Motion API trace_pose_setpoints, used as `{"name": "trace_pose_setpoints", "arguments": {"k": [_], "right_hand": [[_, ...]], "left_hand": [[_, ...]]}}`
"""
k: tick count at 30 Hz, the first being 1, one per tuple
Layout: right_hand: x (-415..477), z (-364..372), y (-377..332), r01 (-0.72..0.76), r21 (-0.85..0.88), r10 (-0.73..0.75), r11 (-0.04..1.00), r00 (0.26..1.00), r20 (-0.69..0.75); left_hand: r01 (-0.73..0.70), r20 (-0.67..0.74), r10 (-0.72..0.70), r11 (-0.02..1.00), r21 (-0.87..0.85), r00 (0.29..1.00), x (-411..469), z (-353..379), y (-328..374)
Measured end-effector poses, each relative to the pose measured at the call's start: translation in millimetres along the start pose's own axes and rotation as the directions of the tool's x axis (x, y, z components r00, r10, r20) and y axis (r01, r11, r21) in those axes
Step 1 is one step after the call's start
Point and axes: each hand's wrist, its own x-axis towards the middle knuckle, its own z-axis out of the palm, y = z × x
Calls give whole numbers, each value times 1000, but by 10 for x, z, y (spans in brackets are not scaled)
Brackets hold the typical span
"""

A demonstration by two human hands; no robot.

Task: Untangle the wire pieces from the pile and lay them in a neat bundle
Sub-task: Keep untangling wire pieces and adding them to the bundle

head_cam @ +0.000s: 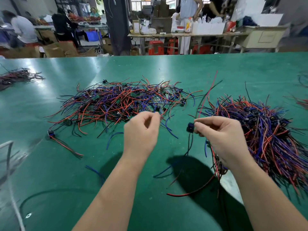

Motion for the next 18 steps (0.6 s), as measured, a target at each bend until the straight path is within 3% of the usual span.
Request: {"name": "trace_pose_setpoints", "arguments": {"k": [1, 3, 6, 8, 10, 13, 16, 18], "right_hand": [[23, -42, -3, -4, 7, 5, 1000, 999, -41], [65, -126, -12, 3, 14, -1, 1000, 992, -125], [87, -193, -19, 40, 18, -35, 999, 972, -234], [89, -204, -22, 38, 62, -18, 997, 956, -292], [91, -215, -31, 35, 86, -6, 996, 948, -318], [94, -243, -57, 48, 12, -41, 999, 943, -329], [94, -293, -16, -20, -356, -69, 934, 970, -235], [94, -287, 21, -30, -660, -94, 750, 984, -151]], "left_hand": [[-63, -108, 84, 982, 178, 991, 47, -65, -57], [-6, -190, 94, 910, 415, 977, 134, -194, -189], [259, -182, -190, 811, 525, 965, 221, -332, -340], [340, -152, -309, 755, 561, 939, 253, -361, -399], [367, -145, -346, 756, 543, 927, 279, -367, -435], [362, -144, -332, 838, 408, 932, 304, -379, -466], [281, -147, -259, 947, 155, 955, 298, -360, -419], [183, -180, -186, 983, -35, 966, 286, -332, -335]]}}
